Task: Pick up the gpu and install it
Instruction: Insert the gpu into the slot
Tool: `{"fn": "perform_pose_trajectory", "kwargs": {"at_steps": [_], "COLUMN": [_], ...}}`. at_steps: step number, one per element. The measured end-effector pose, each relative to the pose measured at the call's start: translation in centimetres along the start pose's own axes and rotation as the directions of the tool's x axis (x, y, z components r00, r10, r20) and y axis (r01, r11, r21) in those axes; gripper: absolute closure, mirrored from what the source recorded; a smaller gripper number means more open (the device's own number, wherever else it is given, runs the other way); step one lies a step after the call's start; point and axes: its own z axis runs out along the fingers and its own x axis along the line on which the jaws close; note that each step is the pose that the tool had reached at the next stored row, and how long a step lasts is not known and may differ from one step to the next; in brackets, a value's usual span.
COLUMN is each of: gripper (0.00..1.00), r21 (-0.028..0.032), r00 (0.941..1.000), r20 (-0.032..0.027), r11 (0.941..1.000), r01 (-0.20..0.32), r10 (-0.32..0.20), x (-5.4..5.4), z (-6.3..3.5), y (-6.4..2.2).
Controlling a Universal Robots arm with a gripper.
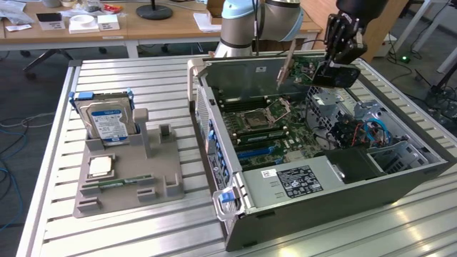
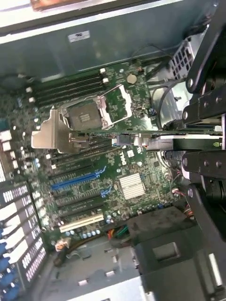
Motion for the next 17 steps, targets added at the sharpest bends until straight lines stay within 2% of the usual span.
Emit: {"fn": "perform_pose_trajectory", "kwargs": {"at_steps": [5, 12, 15, 17], "gripper": [0.74, 0.74, 0.74, 0.74], "r21": [-0.0017, -0.0035, -0.0043, -0.0044], "r00": [0.9960, 0.9798, 0.9746, 0.9744], "r20": [-0.0021, -0.0083, -0.0122, -0.0128], "r11": [0.9960, 0.9798, 0.9747, 0.9745], "r01": [0.090, 0.200, 0.223, 0.225], "r10": [-0.090, -0.200, -0.224, -0.225], "x": [0.00, 0.00, -0.01, 0.00], "z": [0.01, 0.01, 0.01, 0.01], "y": [0.00, 0.01, 0.03, 0.02]}}
